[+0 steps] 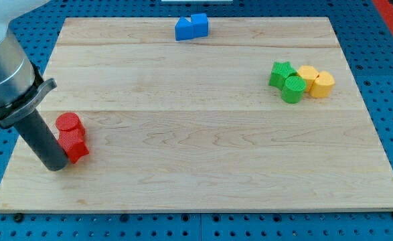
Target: Slide the red star along with the red circle to the center left
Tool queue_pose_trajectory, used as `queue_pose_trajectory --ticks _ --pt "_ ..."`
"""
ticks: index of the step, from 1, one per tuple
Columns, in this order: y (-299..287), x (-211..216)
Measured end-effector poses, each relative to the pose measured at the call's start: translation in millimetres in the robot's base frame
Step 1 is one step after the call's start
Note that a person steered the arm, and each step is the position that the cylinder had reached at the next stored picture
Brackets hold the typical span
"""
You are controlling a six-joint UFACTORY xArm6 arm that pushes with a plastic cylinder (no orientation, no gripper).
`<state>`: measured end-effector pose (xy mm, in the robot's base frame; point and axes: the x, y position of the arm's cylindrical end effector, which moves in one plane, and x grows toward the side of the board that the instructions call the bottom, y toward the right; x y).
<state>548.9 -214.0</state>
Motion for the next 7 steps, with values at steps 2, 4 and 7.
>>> queue_pose_trajectory --ticks 2,4,7 --pt "6 4" --pt "50 28" --pt "3 -5"
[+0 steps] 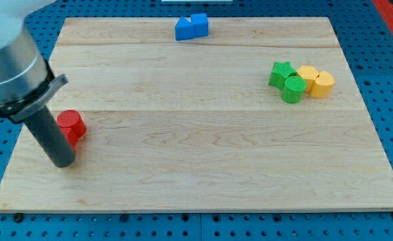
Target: Slide the red star along with the red circle to the center left
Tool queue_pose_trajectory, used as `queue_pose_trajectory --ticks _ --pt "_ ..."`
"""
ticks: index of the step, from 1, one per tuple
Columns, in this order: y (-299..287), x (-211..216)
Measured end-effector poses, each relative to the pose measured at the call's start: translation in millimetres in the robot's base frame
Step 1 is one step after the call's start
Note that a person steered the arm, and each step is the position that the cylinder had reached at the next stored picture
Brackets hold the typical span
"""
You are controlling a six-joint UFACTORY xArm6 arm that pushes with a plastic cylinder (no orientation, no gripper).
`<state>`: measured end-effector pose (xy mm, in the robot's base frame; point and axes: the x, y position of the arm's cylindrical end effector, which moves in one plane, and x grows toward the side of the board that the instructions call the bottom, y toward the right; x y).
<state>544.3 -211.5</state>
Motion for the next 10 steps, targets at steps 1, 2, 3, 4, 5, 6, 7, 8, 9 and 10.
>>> queue_pose_trajectory --ticks 1,2,3,4,5,6,7,8,9,10 --pt "0 -3" --pt "0 -14" --pt "0 -25" --pt "0 -35" --pt "2 -44" --pt "4 -60" --pt "4 -75" --pt "4 -89" --pt "4 -105" --pt "4 -119"
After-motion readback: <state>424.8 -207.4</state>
